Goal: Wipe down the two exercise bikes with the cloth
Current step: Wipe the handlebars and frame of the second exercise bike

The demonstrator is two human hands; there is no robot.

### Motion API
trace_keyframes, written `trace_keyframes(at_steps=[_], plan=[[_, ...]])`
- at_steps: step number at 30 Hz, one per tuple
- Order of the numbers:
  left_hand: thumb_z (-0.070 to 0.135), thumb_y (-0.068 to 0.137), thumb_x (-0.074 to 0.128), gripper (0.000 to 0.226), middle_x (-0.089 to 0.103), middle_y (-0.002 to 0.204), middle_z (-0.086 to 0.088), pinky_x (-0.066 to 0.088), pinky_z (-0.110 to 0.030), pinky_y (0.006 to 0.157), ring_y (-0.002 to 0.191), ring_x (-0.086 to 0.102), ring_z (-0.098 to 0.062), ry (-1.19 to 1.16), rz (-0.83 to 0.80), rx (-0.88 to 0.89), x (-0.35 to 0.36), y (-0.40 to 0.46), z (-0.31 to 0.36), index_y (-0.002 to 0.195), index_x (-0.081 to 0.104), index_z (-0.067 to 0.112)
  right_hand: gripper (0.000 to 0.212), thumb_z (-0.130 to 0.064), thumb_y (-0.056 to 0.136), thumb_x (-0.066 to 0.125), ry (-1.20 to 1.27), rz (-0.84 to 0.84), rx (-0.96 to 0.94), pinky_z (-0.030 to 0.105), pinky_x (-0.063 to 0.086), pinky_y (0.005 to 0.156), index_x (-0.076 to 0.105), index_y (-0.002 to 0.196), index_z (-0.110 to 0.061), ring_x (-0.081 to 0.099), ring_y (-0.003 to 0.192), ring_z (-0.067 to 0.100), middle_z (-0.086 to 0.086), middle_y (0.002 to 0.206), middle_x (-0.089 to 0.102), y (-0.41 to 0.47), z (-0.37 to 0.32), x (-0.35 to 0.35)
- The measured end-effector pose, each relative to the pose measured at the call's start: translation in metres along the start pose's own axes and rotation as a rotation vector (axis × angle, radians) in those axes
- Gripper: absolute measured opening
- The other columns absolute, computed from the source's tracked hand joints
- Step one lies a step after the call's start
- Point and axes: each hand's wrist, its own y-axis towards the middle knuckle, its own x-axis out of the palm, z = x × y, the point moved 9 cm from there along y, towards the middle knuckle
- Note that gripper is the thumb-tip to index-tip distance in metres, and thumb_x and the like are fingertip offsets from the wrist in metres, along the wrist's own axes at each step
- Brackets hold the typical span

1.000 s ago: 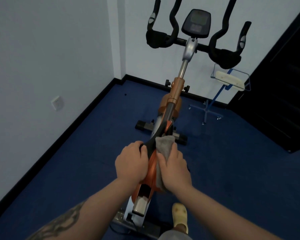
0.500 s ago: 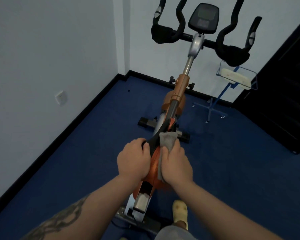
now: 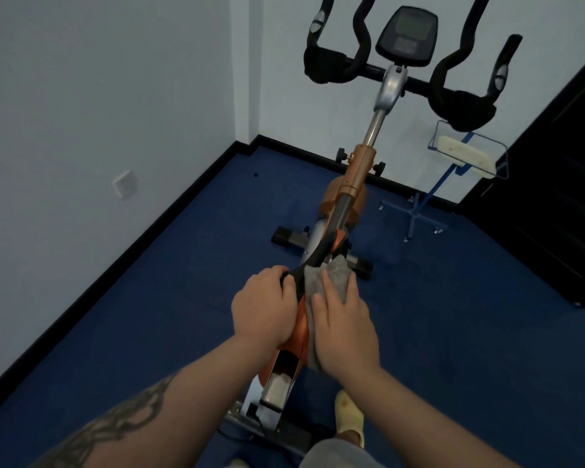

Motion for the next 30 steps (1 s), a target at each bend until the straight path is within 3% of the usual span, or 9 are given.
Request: trace_keyframes(at_steps=[5,11,14,17,24,27,30], plan=[[0.035,0.100,0.037,0.031,0.065,0.107,0.006,0.046,-0.033,0.073,0.094,0.058,-0.012,0.012,0.007,-0.010,0.000,-0.002,-0.003,0.115,0.062,0.025,0.056,-0.048,0.102,0.015,0.003,-0.075,0.118,0.041,0.038,0.104,0.004,0.154,-0.032,0.031,0.136,0.032,0.010,0.162,-0.004,0.025,-0.002,0.004],[0.036,0.100,0.036,0.031,0.065,0.108,0.008,0.046,-0.034,0.077,0.098,0.058,-0.012,0.006,0.003,-0.016,0.000,-0.001,-0.001,0.115,0.062,0.028,0.062,-0.048,0.101,0.019,-0.149,0.034,-0.022,0.044,0.023,0.116,0.000,0.155,-0.025,0.016,0.143,0.031,0.016,0.161,-0.002,-0.015,-0.006,0.005],[0.035,0.100,0.037,0.030,0.065,0.107,0.006,0.048,-0.036,0.077,0.097,0.058,-0.013,0.005,0.006,-0.012,-0.001,-0.001,-0.001,0.115,0.062,0.026,0.064,-0.049,0.101,0.022,-0.044,-0.025,0.057,0.042,0.039,0.101,-0.008,0.154,-0.027,0.034,0.133,0.033,0.013,0.161,0.004,0.012,-0.002,0.002],[0.035,0.100,0.036,0.030,0.065,0.103,0.005,0.050,-0.039,0.078,0.093,0.059,-0.014,-0.008,0.006,-0.018,-0.002,-0.003,-0.001,0.113,0.062,0.025,0.064,-0.045,0.103,0.022,0.083,-0.118,0.160,0.040,0.045,0.089,-0.015,0.153,-0.027,0.050,0.119,0.035,0.016,0.160,0.010,0.038,0.006,0.002],[0.036,0.101,0.036,0.032,0.064,0.108,0.007,0.048,-0.034,0.078,0.096,0.057,-0.011,-0.016,0.002,-0.013,0.000,-0.003,-0.001,0.119,0.060,0.026,0.064,-0.052,0.099,0.016,-0.031,-0.026,0.033,0.041,0.040,0.099,-0.008,0.153,-0.027,0.032,0.134,0.031,0.010,0.162,0.002,-0.005,0.003,0.002],[0.036,0.100,0.037,0.032,0.064,0.107,0.006,0.049,-0.036,0.077,0.094,0.058,-0.012,-0.011,0.004,-0.016,0.000,-0.001,-0.001,0.117,0.061,0.026,0.066,-0.048,0.101,0.020,0.011,-0.053,0.125,0.038,0.045,0.084,-0.011,0.154,-0.023,0.046,0.122,0.030,0.012,0.159,0.014,0.017,0.006,0.002],[0.035,0.100,0.037,0.032,0.065,0.107,0.006,0.049,-0.035,0.076,0.093,0.058,-0.012,-0.009,0.006,-0.018,-0.001,-0.002,-0.002,0.118,0.062,0.026,0.067,-0.043,0.103,0.023,0.067,-0.103,0.232,0.034,0.038,0.074,-0.014,0.153,-0.017,0.054,0.115,0.032,0.016,0.157,0.022,0.041,0.009,0.002]])
